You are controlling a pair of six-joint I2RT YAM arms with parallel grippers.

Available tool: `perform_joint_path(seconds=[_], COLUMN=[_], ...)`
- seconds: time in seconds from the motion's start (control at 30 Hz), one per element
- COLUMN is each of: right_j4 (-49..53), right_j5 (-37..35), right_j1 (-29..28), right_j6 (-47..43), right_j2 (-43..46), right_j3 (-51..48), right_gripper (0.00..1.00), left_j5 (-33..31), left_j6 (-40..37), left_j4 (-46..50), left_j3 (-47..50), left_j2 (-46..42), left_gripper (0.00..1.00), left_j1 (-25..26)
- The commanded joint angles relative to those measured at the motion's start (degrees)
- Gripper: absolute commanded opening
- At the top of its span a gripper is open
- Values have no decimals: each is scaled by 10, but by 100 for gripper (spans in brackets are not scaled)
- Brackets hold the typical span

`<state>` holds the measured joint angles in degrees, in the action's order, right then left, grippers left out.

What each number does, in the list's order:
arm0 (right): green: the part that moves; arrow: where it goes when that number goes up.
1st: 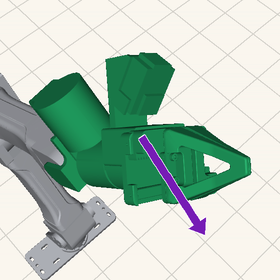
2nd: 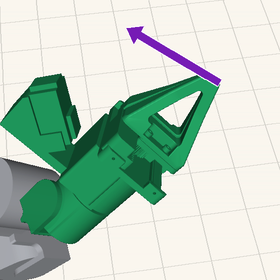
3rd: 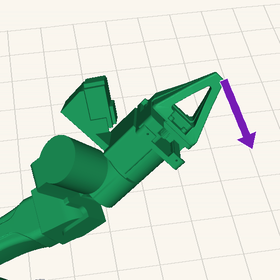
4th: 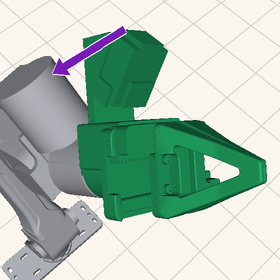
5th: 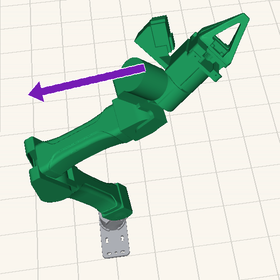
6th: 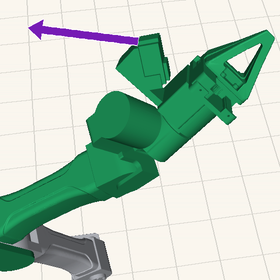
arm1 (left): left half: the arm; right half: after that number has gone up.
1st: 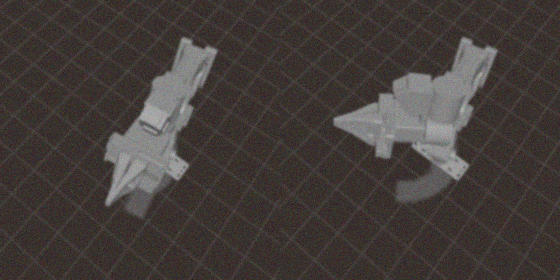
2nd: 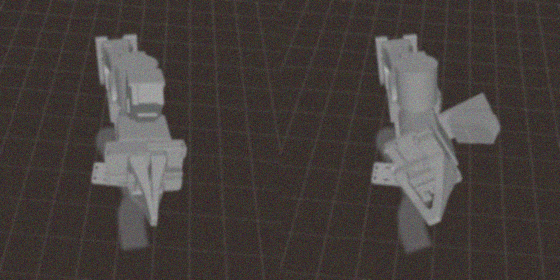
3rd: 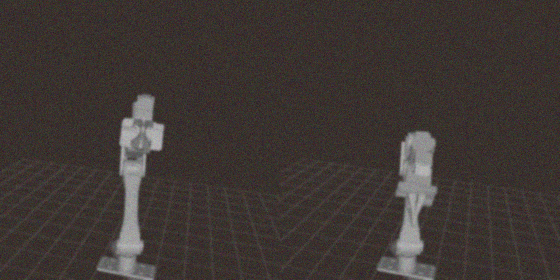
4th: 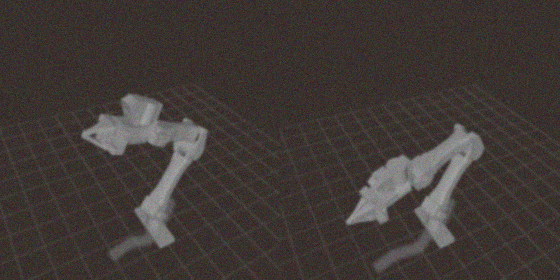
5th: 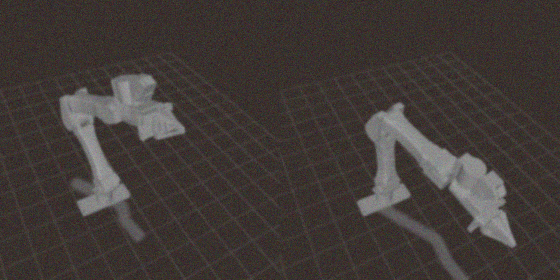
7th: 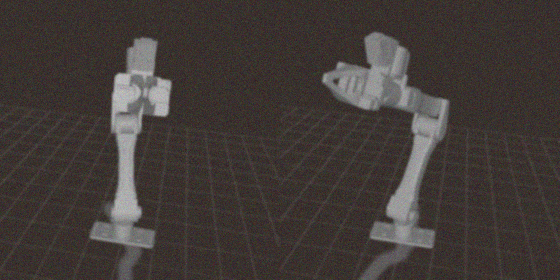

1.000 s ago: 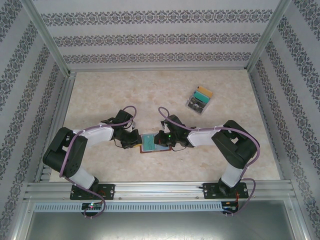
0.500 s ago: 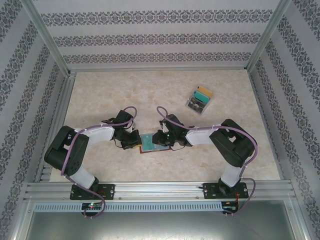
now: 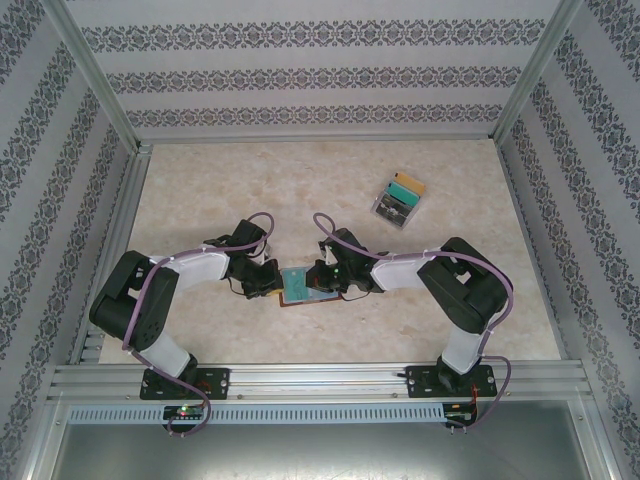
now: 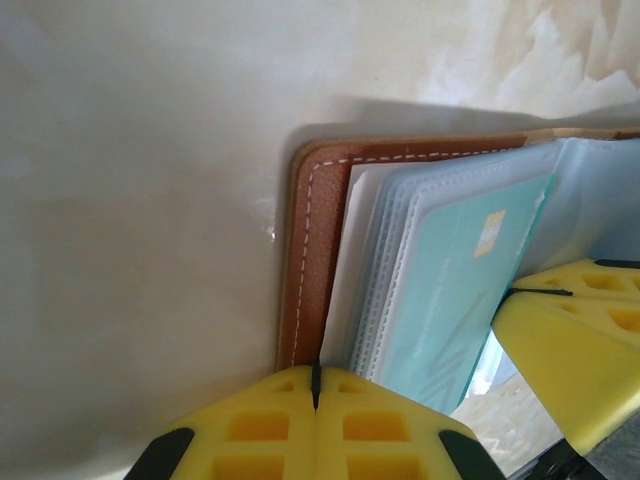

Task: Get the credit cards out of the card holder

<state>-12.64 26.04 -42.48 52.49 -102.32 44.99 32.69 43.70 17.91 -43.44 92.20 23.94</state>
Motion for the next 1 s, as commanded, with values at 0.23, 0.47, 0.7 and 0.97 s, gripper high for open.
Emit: perform_joint_path(seconds=[0.23, 0.47, 0.7, 0.97], right_j4=[-1, 2, 4, 4], right_j5=[-13, -18, -14, -10], right_j1=[11, 21, 20, 13], right_j6=[-9, -13, -16, -15], right_j2=[41, 59, 49, 34], right_j3=[-25, -41, -36, -25], right_gripper=[0, 0, 0, 0], left_j5=[-31, -36, -38, -9], left_j6=[-15, -21, -32, -28], left_j4=[36, 48, 73, 47], left_j3=[-3, -11, -37, -58], left_j2=[17, 14, -20, -39], left_gripper=[3, 3, 4, 5], left_j1=[13, 12, 11, 17])
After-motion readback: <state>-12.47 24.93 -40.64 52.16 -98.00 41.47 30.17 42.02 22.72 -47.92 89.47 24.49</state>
